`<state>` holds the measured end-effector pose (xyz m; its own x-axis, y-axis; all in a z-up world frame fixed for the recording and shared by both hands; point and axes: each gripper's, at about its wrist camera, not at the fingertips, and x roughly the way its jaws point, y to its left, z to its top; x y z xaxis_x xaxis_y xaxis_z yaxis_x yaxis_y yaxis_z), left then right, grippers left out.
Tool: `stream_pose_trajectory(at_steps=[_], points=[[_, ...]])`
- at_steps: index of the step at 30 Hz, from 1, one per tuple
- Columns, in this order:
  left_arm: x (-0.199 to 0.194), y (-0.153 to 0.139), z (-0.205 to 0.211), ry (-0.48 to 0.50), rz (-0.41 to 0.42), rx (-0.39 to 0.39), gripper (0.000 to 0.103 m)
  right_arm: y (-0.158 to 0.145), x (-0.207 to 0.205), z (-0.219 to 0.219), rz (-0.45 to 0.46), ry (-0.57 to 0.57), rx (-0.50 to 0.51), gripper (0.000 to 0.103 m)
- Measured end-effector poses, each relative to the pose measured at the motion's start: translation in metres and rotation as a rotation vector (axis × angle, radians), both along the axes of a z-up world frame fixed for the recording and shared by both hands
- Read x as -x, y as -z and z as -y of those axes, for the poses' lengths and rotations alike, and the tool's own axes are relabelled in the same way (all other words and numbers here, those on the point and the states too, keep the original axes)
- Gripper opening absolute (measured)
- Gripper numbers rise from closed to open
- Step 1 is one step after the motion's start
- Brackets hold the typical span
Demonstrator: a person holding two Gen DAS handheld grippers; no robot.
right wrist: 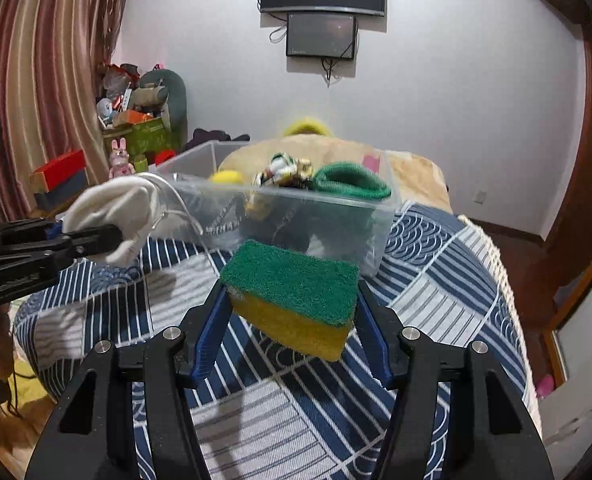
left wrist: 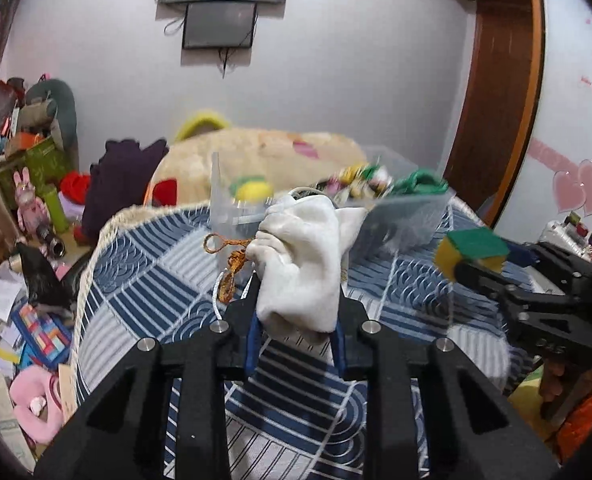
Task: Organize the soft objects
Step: 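Carry the sponge over the box with the right tool while the left carries the pouch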
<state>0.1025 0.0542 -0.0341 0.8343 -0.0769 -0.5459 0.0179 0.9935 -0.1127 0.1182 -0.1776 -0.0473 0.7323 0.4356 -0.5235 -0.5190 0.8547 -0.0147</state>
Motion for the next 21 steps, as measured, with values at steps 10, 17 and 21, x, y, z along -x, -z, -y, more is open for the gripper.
stream_pose_trajectory(at_steps=[10,17,21], points=[[0.0,-0.045,0.0,-0.004,0.126,0.01,0.028,-0.034,-0.008,-0.008,0.095,-0.002,-0.049,0.057],[-0.013,-0.06,-0.003,-0.019,0.17,0.005,0.028,-0.055,-0.018,-0.016,0.157,-0.002,-0.073,0.057],[-0.025,-0.063,-0.008,-0.031,0.174,0.013,0.028,-0.065,-0.028,-0.023,0.173,-0.004,-0.086,0.057]])
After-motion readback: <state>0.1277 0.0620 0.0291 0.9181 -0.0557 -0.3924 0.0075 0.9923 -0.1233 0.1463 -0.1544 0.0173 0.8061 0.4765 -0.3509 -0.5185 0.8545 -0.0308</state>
